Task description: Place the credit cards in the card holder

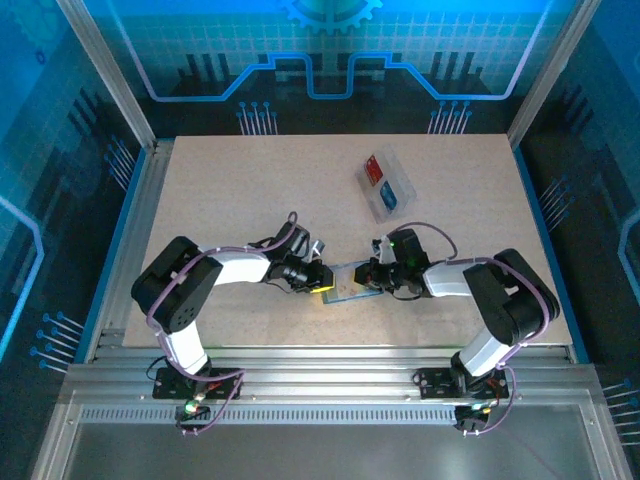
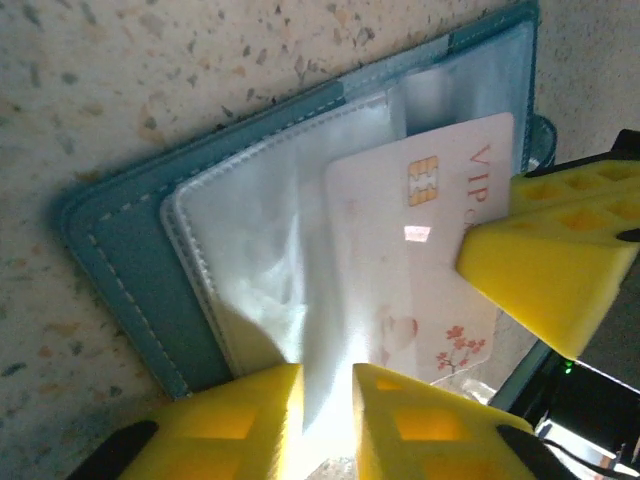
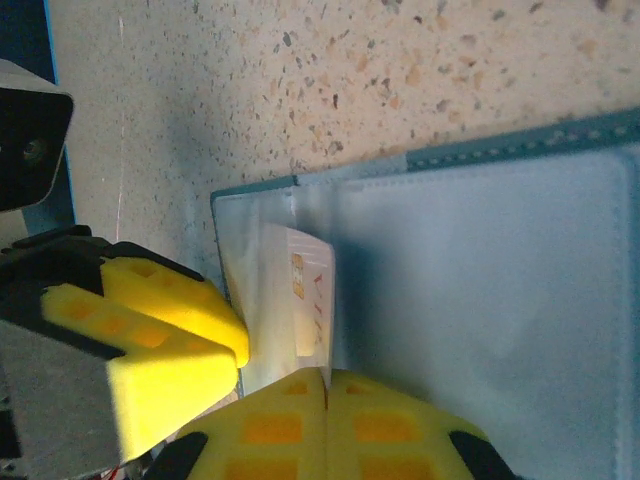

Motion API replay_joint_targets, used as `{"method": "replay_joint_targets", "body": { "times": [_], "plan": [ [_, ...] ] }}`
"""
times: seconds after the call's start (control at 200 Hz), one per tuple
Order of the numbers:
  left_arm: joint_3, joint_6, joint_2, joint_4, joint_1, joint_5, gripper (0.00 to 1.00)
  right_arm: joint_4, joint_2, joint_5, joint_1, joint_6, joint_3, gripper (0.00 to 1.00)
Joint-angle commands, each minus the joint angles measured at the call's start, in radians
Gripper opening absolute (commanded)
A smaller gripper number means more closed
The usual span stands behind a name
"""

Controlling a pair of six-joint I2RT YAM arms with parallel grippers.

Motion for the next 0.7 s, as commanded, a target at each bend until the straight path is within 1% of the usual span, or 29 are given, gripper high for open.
{"method": "replay_joint_targets", "body": {
  "times": [0.0, 0.06, 0.155, 0.19, 0.28, 0.44, 0.695],
  "plan": [
    [-0.034, 0.002, -0.045, -0.049, 0.029, -0.021, 0.28, -0.087, 0.041, 0.013, 0.017, -0.036, 0.024, 0.0],
    [-0.052, -0.007, -0.071, -0.027, 0.046, -0.006, 0.29, -0.101, 0.052, 0.006, 0.018, -0.049, 0.037, 0.0],
    [-0.071, -0.007, -0.099, -0.028, 0.069, -0.015, 0.29, -0.14, 0.062, 0.008, 0.019, -0.075, 0.059, 0.0],
    [-0.073, -0.006, -0.098, -0.03, 0.074, -0.021, 0.27, -0.159, 0.064, 0.012, 0.021, -0.088, 0.068, 0.0],
    [-0.066, -0.004, -0.076, -0.036, 0.078, -0.028, 0.16, -0.203, 0.066, 0.016, 0.024, -0.118, 0.09, 0.0],
    [-0.053, -0.015, -0.016, -0.018, 0.077, -0.006, 0.07, -0.248, 0.077, 0.023, 0.033, -0.152, 0.125, 0.0],
    [-0.034, -0.007, 0.028, -0.023, 0.07, -0.012, 0.05, -0.232, 0.114, 0.021, 0.058, -0.15, 0.143, 0.0]
  ]
}}
